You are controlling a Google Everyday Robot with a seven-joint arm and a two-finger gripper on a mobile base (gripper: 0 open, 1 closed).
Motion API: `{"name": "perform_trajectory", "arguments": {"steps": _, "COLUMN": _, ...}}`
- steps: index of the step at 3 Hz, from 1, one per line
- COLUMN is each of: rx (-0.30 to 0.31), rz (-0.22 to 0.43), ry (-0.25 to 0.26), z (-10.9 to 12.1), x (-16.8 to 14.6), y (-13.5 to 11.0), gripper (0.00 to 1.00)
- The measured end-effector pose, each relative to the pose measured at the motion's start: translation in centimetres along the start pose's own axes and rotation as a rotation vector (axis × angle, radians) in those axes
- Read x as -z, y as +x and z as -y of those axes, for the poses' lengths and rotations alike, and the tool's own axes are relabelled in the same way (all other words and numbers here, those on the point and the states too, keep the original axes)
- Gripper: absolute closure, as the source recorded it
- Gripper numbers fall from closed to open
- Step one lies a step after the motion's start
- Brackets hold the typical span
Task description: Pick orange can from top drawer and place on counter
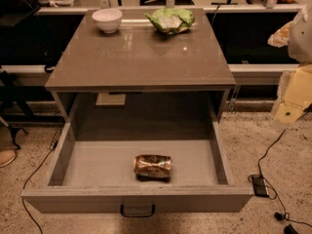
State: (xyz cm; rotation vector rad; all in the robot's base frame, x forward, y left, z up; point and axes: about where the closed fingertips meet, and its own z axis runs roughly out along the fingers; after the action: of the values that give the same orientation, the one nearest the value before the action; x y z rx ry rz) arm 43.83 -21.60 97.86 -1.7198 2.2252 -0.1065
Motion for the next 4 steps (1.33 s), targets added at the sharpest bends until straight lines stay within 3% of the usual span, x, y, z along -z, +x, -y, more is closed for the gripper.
{"name": "perform_trajectory", "arguments": {"steps": 1, "rx": 0.000, "rz": 0.000, "ry": 0.000, "z": 0.0, "x": 0.0, "y": 0.0, "gripper": 0.00}}
{"name": "perform_trajectory", "arguments": {"steps": 2, "rx": -0.021, "rz": 0.052, "ry": -0.024, "z": 0.1, "x": -2.6, "y": -0.4, "gripper": 0.00}}
{"name": "perform_trajectory", "arguments": {"steps": 4, "rx": -0.171, "rz": 0.342, "ry": -0.171, "z": -1.1, "x": -16.8, "y": -5.2, "gripper": 0.00}}
